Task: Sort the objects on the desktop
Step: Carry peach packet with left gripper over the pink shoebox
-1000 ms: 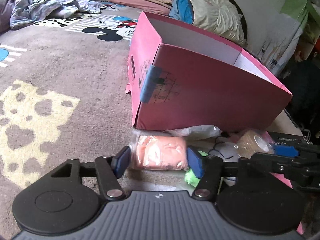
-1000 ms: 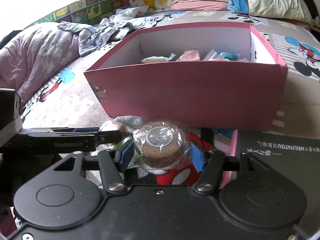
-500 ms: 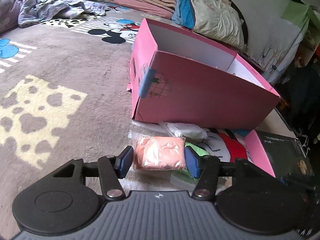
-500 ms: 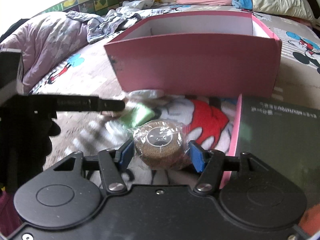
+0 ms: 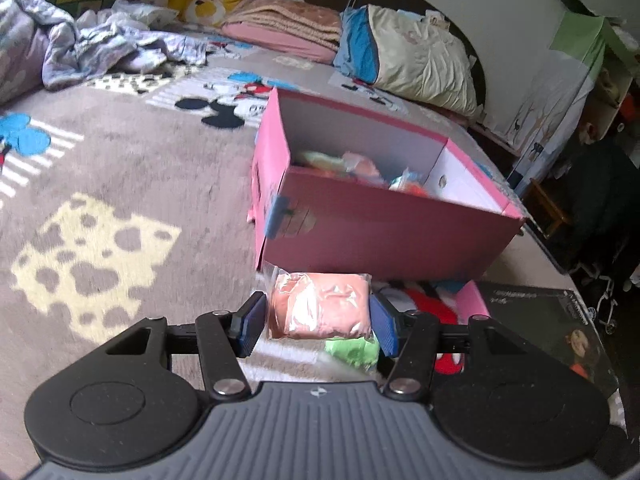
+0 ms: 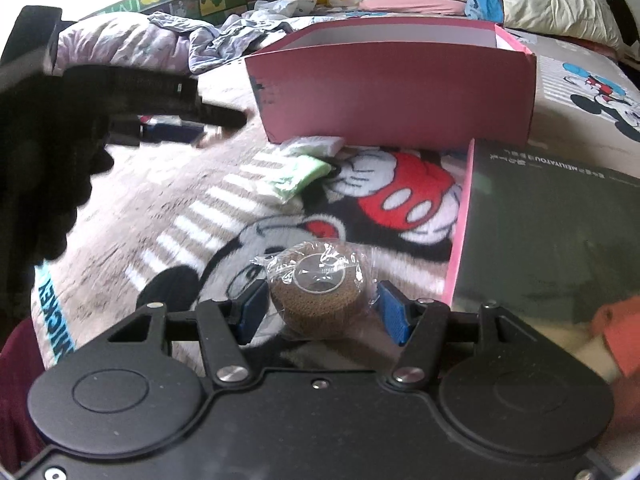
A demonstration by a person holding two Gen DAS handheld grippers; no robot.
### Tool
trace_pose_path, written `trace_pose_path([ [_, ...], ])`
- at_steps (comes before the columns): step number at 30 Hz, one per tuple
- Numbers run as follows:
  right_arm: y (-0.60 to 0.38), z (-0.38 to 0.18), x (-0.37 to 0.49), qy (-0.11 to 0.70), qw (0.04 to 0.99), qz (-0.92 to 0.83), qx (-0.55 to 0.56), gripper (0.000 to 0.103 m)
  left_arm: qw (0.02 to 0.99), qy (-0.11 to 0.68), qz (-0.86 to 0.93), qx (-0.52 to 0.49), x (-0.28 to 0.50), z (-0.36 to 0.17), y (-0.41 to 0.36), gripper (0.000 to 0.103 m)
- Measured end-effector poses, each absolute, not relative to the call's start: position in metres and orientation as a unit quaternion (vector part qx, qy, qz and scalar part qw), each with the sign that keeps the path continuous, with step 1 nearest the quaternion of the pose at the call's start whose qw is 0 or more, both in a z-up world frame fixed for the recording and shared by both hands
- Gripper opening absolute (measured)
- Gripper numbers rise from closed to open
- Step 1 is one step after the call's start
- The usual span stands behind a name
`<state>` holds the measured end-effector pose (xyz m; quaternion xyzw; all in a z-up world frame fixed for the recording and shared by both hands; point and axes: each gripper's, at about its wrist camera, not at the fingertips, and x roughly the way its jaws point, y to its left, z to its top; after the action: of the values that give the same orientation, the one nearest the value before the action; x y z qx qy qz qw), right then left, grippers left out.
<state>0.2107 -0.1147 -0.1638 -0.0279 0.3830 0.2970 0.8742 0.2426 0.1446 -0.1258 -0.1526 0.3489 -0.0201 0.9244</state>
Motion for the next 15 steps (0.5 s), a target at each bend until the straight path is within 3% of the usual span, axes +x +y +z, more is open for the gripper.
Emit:
trace_pose_path([
  [15,-0.119,-0.173,0.197,0.367,0.882,0.294,-0.033,0.06,0.947,0.3,-0.034,-0.109,0.284,-0.056,0.127,0.055],
])
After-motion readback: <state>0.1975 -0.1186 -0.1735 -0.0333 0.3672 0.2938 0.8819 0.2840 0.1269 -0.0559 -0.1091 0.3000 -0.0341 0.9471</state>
